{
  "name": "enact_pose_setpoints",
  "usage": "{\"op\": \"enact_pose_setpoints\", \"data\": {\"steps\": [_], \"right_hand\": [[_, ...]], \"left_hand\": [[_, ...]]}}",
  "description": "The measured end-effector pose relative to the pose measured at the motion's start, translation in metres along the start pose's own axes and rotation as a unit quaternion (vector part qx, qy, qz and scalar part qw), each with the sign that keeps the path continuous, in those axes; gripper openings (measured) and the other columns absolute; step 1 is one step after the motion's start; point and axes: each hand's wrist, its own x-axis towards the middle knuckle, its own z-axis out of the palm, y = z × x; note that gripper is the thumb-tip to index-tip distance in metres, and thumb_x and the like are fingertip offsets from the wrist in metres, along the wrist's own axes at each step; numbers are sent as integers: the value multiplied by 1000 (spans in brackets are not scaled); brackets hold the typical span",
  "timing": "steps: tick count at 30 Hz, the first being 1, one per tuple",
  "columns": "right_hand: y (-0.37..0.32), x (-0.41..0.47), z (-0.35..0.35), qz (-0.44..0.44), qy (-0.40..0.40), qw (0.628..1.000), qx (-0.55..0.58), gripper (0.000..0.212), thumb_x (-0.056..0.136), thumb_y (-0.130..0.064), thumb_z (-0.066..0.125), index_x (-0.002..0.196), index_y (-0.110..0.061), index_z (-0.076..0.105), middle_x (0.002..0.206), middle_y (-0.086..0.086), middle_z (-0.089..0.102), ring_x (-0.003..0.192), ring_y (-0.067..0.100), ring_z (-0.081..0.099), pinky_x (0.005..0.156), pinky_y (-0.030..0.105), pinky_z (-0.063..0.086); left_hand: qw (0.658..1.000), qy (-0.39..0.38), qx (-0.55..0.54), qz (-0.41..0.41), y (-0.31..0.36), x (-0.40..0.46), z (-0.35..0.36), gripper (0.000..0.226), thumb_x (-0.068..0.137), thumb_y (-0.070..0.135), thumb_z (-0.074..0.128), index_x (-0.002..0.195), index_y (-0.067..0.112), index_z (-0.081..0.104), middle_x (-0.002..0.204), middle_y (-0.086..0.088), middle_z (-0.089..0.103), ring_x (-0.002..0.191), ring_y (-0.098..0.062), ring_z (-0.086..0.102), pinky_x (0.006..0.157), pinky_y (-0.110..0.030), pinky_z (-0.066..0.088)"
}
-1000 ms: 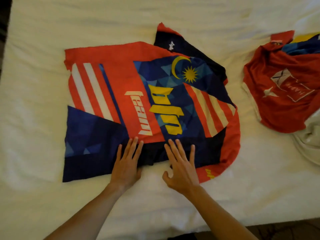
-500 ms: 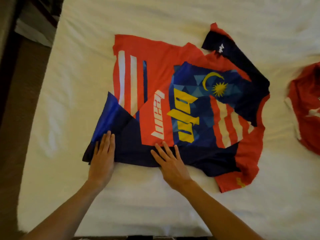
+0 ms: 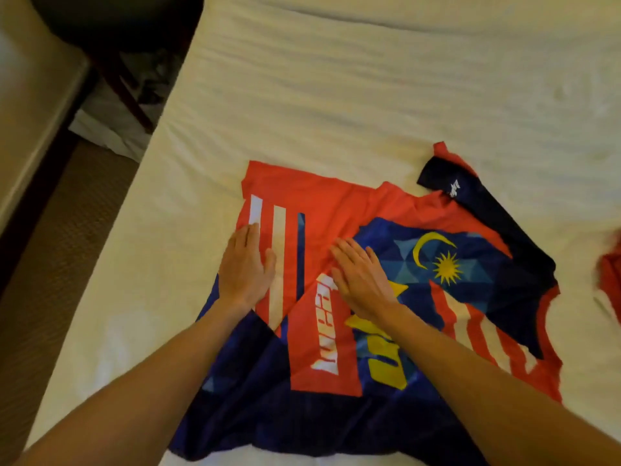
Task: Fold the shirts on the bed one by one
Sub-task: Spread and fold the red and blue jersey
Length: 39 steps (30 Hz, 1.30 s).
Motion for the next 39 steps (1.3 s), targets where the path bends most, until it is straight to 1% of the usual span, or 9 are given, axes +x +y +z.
{"op": "enact_pose_setpoints", "data": {"steps": [10,14,17,20,24,30,32,35,39], "right_hand": [[13,175,-50,100,-100,989,-35,85,85,-29,64,154,-13,18,150,10,34,138,32,30,109,53,32],[21,212,-70,98,-190,977,-1,26,84,-30,73,105,-23,60,112,5,60,116,28,53,104,40,40],[17,233,-82,34,-166,984,52,8,85,-18,73,90,-14,68,95,9,67,96,24,59,78,23,45],[4,243,-74,41,-76,994,74,28,88,-20,65,115,-14,64,118,11,65,109,31,58,93,39,47],[-9,242,-54,82,-123,988,36,44,83,-34,66,125,-24,55,116,3,60,110,27,55,105,51,35],[-25,251,-55,109,-65,990,57,17,85,-15,58,100,-21,64,110,8,62,109,35,58,98,48,41],[-34,253,-51,125,-19,991,42,41,90,-14,58,130,-22,54,136,9,53,127,37,47,106,53,33],[-60,242,-36,6,-13,993,-115,81,91,-24,62,156,-24,14,162,6,13,147,38,17,112,66,20],[-111,226,-13,-261,-105,946,-160,84,84,-5,56,156,-32,20,165,-1,9,137,31,36,85,39,48]], "left_hand": [[949,0,-208,-236,-7,160,-20,23,82,37,72,91,15,68,101,-10,70,99,-31,65,83,-34,51],[905,-171,-300,-250,-19,188,-38,22,76,31,82,88,19,69,79,-1,67,62,-12,61,51,-20,44],[866,-208,-354,-286,-27,205,-53,22,81,30,75,99,23,66,85,-1,65,70,-15,58,62,-26,43],[843,-56,-442,-303,-35,207,-52,23,87,26,75,103,13,68,102,-7,70,62,-12,67,55,-24,54],[822,-80,-459,-327,-44,184,-47,65,56,47,93,105,9,73,96,-10,76,85,-27,75,79,-38,60],[859,-36,-418,-293,-72,152,-40,26,73,26,85,95,14,77,93,-10,77,81,-27,75,79,-44,61],[839,-15,-444,-315,-79,132,-40,43,68,43,87,96,13,77,91,-9,77,82,-26,75,80,-43,61],[820,-49,-439,-365,-87,84,-36,76,46,67,88,93,8,76,85,-13,76,84,-33,73,84,-47,60],[797,-98,-423,-421,-96,12,-35,72,38,63,91,85,10,75,83,-6,76,81,-28,73,80,-44,59]]}}
